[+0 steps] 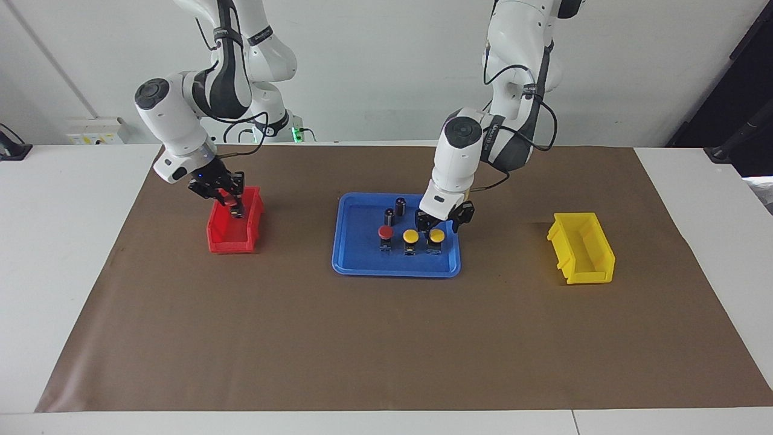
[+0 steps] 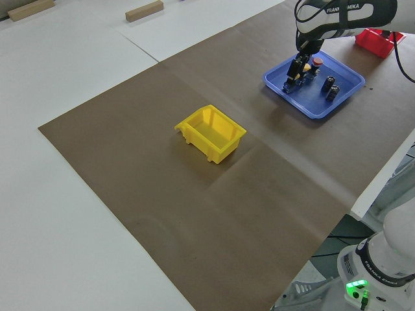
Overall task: Sort red and yellow buttons by color
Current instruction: 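Grasp a yellow button with the left gripper while the right gripper releases red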
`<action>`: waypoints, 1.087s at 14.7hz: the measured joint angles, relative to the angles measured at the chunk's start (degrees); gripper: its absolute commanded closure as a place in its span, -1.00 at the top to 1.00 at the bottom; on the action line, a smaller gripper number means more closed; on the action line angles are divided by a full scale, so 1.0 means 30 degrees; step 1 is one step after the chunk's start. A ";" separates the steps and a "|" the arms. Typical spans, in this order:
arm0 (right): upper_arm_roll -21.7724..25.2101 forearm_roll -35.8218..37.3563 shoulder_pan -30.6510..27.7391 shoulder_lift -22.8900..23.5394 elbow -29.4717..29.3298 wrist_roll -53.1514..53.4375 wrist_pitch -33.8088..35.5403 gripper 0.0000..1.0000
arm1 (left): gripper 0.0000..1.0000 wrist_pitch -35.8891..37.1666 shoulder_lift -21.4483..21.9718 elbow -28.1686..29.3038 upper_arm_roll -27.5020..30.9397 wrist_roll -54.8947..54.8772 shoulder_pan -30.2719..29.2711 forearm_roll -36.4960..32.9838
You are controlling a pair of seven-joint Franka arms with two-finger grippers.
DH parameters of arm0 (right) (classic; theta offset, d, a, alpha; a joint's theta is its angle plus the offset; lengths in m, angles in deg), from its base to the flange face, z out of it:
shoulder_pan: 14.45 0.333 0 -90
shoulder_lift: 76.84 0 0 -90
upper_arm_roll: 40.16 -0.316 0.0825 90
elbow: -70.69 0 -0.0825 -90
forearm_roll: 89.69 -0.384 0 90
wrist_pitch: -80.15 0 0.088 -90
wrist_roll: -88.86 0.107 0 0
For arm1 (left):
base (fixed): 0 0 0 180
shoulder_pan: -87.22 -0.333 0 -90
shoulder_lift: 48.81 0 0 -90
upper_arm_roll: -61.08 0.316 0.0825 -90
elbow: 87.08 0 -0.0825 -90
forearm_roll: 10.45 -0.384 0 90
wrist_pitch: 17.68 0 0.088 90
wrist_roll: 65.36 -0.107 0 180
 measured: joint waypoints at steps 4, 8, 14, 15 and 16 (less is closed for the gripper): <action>-0.0001 -0.0005 0.0000 0.0021 0.1064 -0.0203 -0.1225 -0.37 | 0.27 -0.0247 -0.0001 0.0002 -0.0011 0.0058 0.0114 0.0000; -0.0005 -0.0006 0.0001 0.0021 0.1210 -0.0517 -0.1379 0.20 | 0.06 -0.0294 -0.0002 0.0015 -0.0015 0.0069 0.0118 0.0001; 0.0019 -0.0007 -0.0165 0.0139 -0.0061 -0.1797 -0.0159 0.24 | -0.87 -0.0666 -0.0363 0.0107 -0.0018 0.0387 0.0271 0.0001; 0.0019 -0.0007 -0.0187 0.0197 -0.0794 -0.1798 0.0667 0.24 | -0.95 -0.0674 -0.0365 0.0093 -0.0015 0.0415 0.0282 0.0001; 0.0006 -0.0007 -0.0186 0.0280 -0.1592 -0.1798 0.1459 0.24 | -0.97 -0.0658 -0.0367 0.0052 0.0006 0.0437 0.0282 0.0001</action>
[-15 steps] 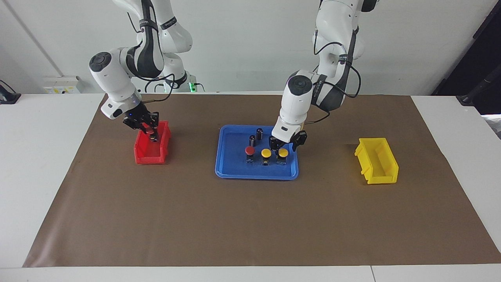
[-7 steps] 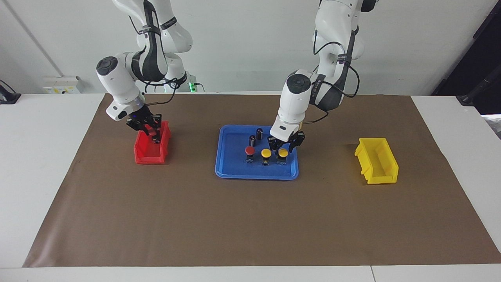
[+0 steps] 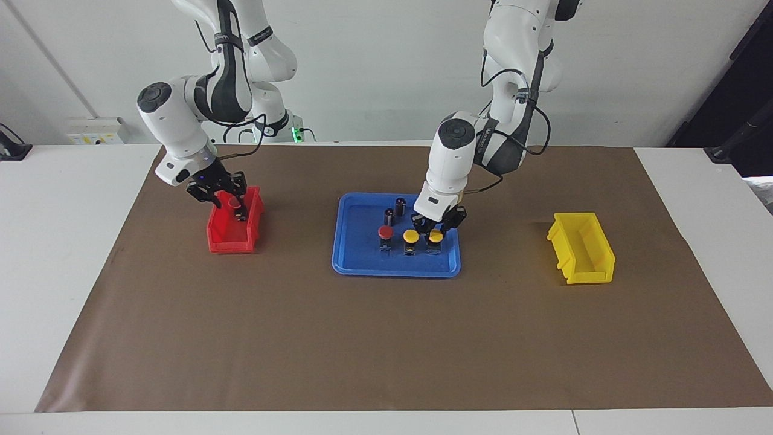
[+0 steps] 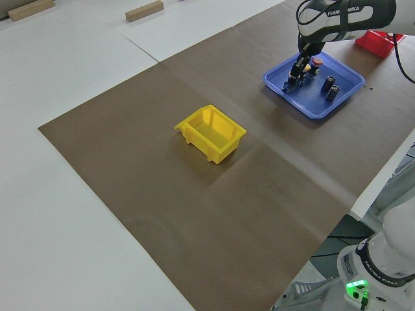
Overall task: Sort red and yellow buttons by color
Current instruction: 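Grasp a yellow button with the left gripper while the right gripper releases red, then drop the yellow button in the yellow bin while the right gripper reaches red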
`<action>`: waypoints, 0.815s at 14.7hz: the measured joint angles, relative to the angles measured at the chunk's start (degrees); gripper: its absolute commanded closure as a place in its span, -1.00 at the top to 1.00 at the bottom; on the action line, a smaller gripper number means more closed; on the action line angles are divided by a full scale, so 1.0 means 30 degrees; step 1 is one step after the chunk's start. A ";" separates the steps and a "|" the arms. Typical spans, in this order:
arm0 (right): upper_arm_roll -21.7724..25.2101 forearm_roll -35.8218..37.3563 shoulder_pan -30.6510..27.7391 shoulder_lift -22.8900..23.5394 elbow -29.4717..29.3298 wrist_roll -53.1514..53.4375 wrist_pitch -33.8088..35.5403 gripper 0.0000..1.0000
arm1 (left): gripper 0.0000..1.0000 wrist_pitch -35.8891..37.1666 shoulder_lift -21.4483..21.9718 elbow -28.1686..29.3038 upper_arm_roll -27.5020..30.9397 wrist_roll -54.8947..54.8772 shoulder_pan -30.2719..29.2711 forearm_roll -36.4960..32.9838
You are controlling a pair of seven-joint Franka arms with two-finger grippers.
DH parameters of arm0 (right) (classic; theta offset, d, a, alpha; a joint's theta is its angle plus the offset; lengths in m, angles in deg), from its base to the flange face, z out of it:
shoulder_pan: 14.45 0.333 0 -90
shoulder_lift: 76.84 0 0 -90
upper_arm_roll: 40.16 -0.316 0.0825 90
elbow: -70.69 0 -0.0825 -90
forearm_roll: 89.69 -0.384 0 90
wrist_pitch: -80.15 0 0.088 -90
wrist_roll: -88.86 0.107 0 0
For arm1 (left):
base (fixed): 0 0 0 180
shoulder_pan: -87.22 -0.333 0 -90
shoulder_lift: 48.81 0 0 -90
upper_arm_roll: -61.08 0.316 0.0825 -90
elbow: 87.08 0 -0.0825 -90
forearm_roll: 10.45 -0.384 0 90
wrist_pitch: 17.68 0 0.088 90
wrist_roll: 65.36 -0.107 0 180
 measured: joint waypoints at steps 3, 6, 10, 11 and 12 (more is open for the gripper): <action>-0.0204 -0.0015 0.0021 0.0421 -0.2245 0.0511 0.1805 0.27 | -0.97 0.2242 0.0100 -0.1248 0.0239 0.0006 -0.0112 0.0001; -0.0491 -0.0045 0.0771 0.1319 -0.4502 0.2217 0.3203 0.29 | -0.97 0.6781 0.0917 -0.4015 0.0490 -0.1497 -0.1469 0.0002; -0.0608 -0.0045 0.4147 0.3259 -0.8192 0.6889 0.3815 0.36 | -0.97 0.8870 0.2097 -0.4629 0.0708 -0.6830 -0.5571 0.0016; -0.0651 -0.0044 0.5146 0.3900 -0.9162 0.8253 0.3827 0.37 | -0.97 0.8935 0.2089 -0.4578 0.0762 -0.8035 -0.6673 0.0024; -0.0680 -0.0043 0.6122 0.4696 -1.0258 0.9717 0.3837 0.37 | -0.97 0.8944 0.2059 -0.4456 0.0802 -0.9059 -0.7707 0.0027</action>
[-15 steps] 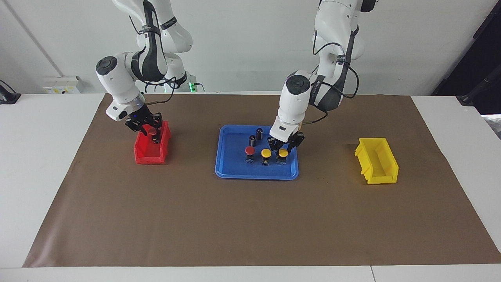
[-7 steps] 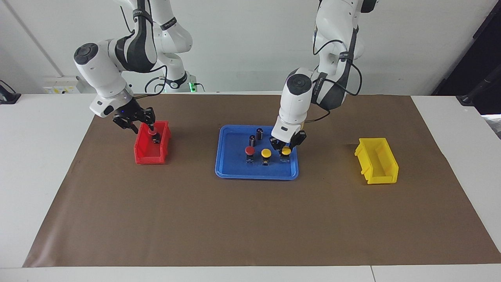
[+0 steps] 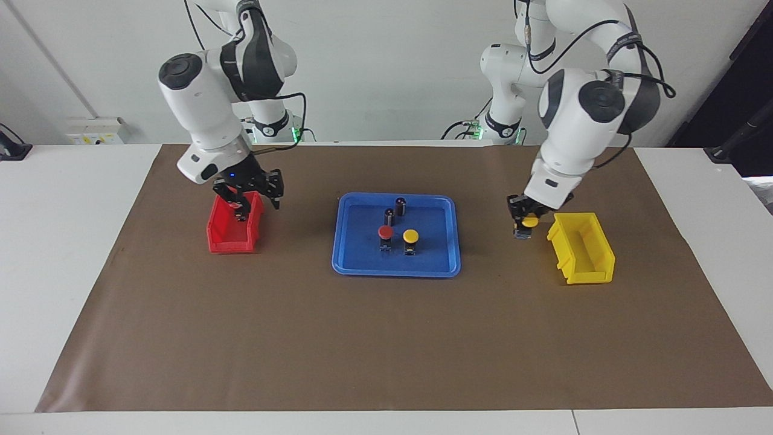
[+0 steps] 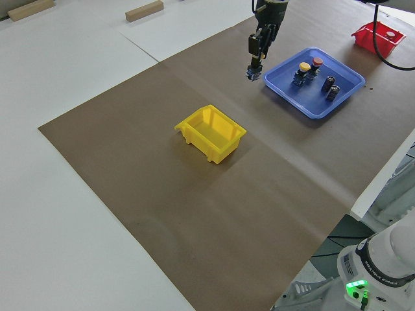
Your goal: Sort red and yellow buttons by color
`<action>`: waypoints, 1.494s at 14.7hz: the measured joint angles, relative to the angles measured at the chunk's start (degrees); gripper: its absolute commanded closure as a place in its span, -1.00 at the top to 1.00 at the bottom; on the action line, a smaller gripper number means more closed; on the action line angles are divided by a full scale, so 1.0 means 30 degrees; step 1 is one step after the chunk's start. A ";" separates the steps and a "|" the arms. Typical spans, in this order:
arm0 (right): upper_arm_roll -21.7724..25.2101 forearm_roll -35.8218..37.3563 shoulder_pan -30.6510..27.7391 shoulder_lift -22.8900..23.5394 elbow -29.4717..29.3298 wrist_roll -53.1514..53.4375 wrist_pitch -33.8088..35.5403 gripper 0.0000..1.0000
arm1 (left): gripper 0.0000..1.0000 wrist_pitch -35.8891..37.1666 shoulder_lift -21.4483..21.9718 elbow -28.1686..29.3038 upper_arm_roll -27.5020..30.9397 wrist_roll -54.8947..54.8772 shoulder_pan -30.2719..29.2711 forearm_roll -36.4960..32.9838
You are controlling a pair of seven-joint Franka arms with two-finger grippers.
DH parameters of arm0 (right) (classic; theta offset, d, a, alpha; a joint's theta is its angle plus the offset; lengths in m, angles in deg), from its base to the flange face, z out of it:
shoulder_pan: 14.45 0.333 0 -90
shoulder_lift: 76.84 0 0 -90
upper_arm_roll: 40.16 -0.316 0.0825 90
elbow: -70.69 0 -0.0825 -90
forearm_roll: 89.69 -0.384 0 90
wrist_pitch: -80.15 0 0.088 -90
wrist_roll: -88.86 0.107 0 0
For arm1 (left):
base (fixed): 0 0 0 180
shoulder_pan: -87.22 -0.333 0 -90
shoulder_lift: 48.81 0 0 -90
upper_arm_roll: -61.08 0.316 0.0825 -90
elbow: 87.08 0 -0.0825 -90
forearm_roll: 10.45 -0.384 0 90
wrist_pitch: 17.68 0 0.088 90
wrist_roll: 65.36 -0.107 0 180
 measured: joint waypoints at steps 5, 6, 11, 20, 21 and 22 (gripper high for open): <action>-0.0034 0.0911 0.4144 0.4441 -0.3992 0.5464 -0.0935 0.38 | -0.97 -0.0266 -0.0055 0.0816 0.0043 -0.2285 -0.3682 0.0018; -0.0033 0.1125 0.4793 0.5107 -0.4042 0.6261 -0.1592 0.38 | -0.97 -0.0727 0.0029 0.1234 0.0045 -0.2400 -0.3953 0.0018; -0.0020 0.2263 0.6621 0.7200 -0.4108 0.8105 -0.2808 0.38 | -0.97 -0.3716 0.0986 0.4814 -0.0074 -0.2576 -0.4057 0.0018; 0.0074 0.2422 0.6674 0.7387 -0.3376 0.8132 -0.3312 0.36 | -0.97 -0.6911 0.1651 0.8028 -0.0046 -0.3260 -0.4444 0.0018; 0.0074 0.2422 0.6674 0.7356 -0.3229 0.8132 -0.3324 0.36 | -0.97 -0.7037 0.1656 0.8067 -0.0051 -0.3274 -0.4455 0.0018; 0.0073 0.2422 0.6675 0.7344 -0.3104 0.8132 -0.3356 0.36 | -0.97 -0.7125 0.1664 0.8131 -0.0057 -0.3282 -0.4458 0.0018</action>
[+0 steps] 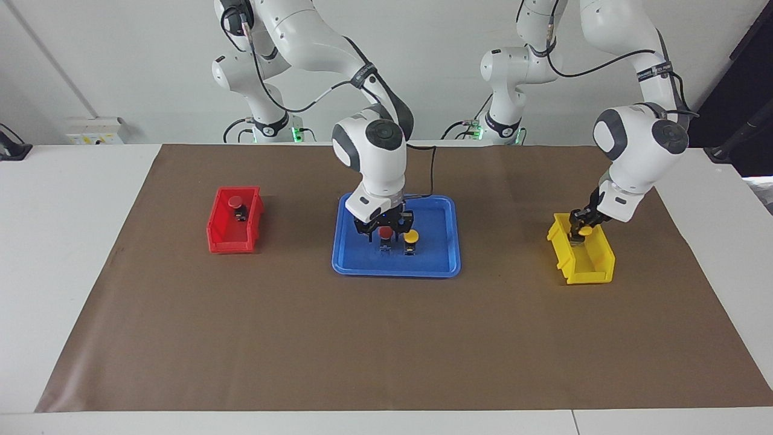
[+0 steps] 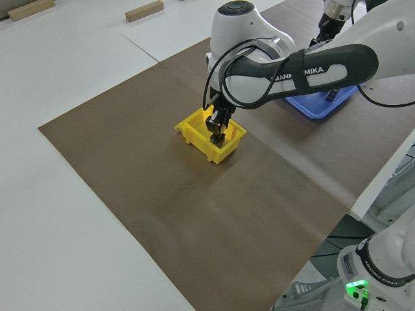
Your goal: Sort red and yellow buttons by color
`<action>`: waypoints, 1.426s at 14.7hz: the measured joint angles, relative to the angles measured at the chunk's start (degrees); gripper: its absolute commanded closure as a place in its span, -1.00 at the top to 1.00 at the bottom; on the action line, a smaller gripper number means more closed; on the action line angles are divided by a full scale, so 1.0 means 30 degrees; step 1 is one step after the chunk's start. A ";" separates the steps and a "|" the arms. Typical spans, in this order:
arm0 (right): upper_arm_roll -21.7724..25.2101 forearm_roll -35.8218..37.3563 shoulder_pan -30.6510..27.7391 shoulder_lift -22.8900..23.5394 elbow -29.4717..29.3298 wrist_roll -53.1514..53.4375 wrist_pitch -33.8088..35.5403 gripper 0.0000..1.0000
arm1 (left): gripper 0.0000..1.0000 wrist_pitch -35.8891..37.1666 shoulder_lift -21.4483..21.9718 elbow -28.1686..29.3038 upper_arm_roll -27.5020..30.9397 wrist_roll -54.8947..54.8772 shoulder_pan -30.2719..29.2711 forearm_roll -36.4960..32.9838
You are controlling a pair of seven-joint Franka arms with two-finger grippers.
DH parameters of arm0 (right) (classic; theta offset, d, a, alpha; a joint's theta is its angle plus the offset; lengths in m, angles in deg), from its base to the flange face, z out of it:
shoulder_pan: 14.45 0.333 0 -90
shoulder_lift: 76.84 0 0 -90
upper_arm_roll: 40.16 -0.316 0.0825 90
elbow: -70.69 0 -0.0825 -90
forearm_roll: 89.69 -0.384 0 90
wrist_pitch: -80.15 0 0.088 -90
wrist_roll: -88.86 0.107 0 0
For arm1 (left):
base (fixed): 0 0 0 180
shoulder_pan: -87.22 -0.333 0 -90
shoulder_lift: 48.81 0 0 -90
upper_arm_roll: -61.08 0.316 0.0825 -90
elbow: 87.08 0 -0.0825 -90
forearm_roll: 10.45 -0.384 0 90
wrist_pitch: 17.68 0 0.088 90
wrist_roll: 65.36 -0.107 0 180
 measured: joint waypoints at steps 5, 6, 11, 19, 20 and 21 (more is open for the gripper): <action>-0.0001 0.0000 0.0000 -0.0042 0.0243 0.0000 -0.0163 0.35 | -0.72 -0.0914 0.0260 0.0926 -0.0010 -0.0018 -0.0001 0.0000; -0.0003 0.0000 0.0000 -0.0062 0.0276 0.0000 -0.0195 0.35 | -0.16 -0.0930 0.0305 0.1004 -0.0011 -0.0040 -0.0001 0.0000; -0.0032 0.0000 0.0006 -0.0135 0.0391 0.0000 -0.0233 0.35 | 1.00 0.0980 0.0403 -0.0310 -0.0008 -0.1609 -0.0052 0.0000; -0.0047 -0.0006 0.0430 -0.0169 0.0490 0.0683 -0.0233 0.05 | 1.00 0.7429 0.1272 -0.6070 -0.0356 -0.2791 -0.0009 0.0000; -0.0039 -0.0005 0.0424 -0.0175 0.0527 0.0683 -0.0233 -0.11 | 1.00 0.7998 0.1537 -0.6460 -0.0519 -0.3055 -0.0001 0.0000; -0.0037 -0.0005 0.0423 -0.0183 0.0552 0.0683 -0.0234 -0.32 | 1.00 0.8676 0.1775 -0.6903 -0.0707 -0.3189 0.0018 0.0000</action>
